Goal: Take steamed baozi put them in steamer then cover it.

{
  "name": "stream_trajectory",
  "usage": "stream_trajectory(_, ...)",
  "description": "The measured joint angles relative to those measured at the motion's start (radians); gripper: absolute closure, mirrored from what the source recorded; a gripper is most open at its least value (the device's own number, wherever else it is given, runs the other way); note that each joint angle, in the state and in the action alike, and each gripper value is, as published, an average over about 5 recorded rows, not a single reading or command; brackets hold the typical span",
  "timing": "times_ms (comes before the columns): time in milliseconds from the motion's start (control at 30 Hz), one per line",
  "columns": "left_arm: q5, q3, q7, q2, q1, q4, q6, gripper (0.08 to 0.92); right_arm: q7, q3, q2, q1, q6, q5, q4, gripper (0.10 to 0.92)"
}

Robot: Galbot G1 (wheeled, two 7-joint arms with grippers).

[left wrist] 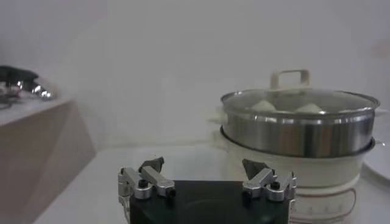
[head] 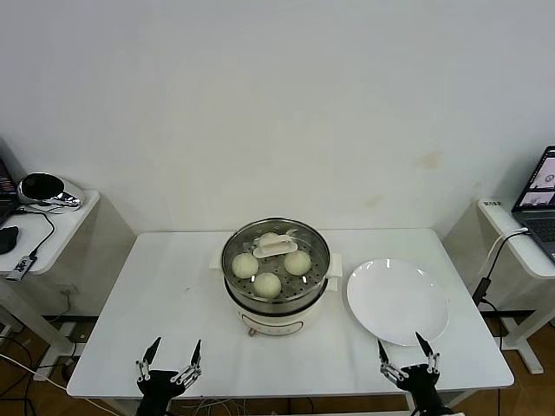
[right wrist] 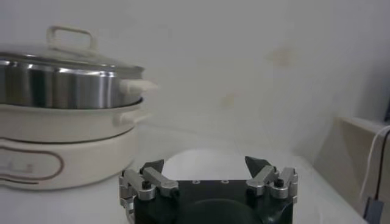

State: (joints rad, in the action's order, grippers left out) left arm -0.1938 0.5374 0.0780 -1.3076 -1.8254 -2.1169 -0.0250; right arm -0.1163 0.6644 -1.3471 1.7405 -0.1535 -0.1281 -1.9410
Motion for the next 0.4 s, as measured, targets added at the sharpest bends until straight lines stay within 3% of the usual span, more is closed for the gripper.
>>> stream_trajectory(400,-0.013,0.0,-0.035,-0.001,0.008,0.056,-0.014,0.177,0.003,-0.006,0.004,0.024,0.012,-0.007,-0.006,0.203)
